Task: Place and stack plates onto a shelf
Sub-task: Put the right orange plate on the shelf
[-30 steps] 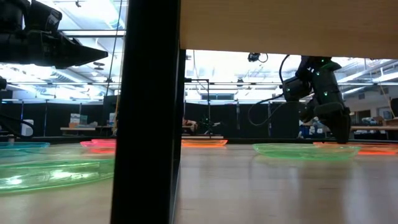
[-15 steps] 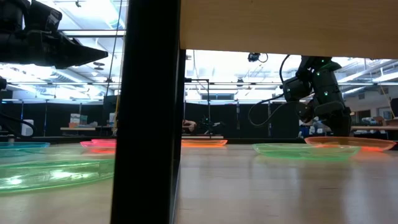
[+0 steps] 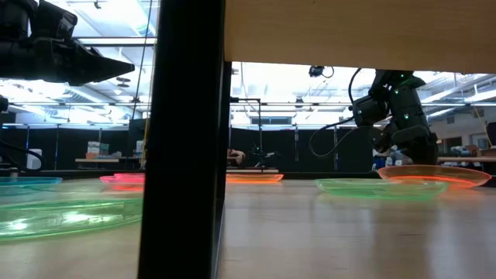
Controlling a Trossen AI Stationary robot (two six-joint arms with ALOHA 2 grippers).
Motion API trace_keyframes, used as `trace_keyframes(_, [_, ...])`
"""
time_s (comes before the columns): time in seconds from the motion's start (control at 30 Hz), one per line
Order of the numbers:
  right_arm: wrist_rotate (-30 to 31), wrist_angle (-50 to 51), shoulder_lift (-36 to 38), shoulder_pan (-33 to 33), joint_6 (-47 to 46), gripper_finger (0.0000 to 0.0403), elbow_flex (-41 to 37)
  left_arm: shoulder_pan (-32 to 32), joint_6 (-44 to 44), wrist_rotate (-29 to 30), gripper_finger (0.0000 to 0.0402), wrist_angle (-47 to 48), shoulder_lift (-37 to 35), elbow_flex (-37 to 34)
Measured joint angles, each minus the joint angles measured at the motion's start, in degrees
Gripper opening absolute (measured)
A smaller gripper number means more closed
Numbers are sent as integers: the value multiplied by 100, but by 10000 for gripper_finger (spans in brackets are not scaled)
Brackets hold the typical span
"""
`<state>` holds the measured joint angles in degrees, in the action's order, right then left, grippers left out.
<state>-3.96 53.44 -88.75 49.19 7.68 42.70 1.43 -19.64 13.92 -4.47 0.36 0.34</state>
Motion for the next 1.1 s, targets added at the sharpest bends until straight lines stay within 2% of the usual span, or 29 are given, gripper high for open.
trace_keyframes(0.2, [5,167,-9,-2,-20,7,159,0,0,0,141,0,0,1])
trace_keyframes(1.1, [134,1521,-7,-2,-9,5,2846,0,0,1,141,0,0,0])
